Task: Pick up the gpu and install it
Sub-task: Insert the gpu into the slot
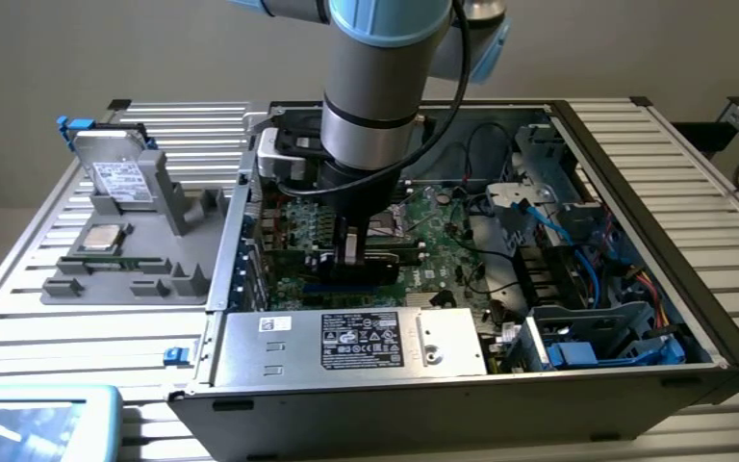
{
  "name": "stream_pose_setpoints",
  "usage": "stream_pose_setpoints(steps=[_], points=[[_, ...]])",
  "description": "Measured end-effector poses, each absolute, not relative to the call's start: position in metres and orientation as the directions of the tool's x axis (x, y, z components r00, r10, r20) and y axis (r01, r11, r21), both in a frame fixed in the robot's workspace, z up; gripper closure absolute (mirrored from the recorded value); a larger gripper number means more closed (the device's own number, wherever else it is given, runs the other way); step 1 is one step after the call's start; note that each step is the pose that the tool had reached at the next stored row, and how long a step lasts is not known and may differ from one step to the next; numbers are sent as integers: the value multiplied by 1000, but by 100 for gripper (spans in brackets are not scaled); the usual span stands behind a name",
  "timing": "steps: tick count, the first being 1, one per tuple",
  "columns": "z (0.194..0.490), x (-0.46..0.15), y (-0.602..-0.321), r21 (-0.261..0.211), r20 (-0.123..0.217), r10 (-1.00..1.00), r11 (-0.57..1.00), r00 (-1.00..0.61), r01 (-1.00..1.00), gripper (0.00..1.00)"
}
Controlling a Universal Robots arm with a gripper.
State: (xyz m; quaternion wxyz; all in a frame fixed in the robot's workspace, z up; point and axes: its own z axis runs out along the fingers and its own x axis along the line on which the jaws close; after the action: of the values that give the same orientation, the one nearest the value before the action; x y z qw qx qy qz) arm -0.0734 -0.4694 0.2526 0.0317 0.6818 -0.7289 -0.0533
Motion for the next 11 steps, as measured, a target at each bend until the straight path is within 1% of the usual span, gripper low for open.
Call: stream_pose_setpoints(steps=[11], points=[[253,-73,-467,120,-24,-997,63,-67,-991,72]])
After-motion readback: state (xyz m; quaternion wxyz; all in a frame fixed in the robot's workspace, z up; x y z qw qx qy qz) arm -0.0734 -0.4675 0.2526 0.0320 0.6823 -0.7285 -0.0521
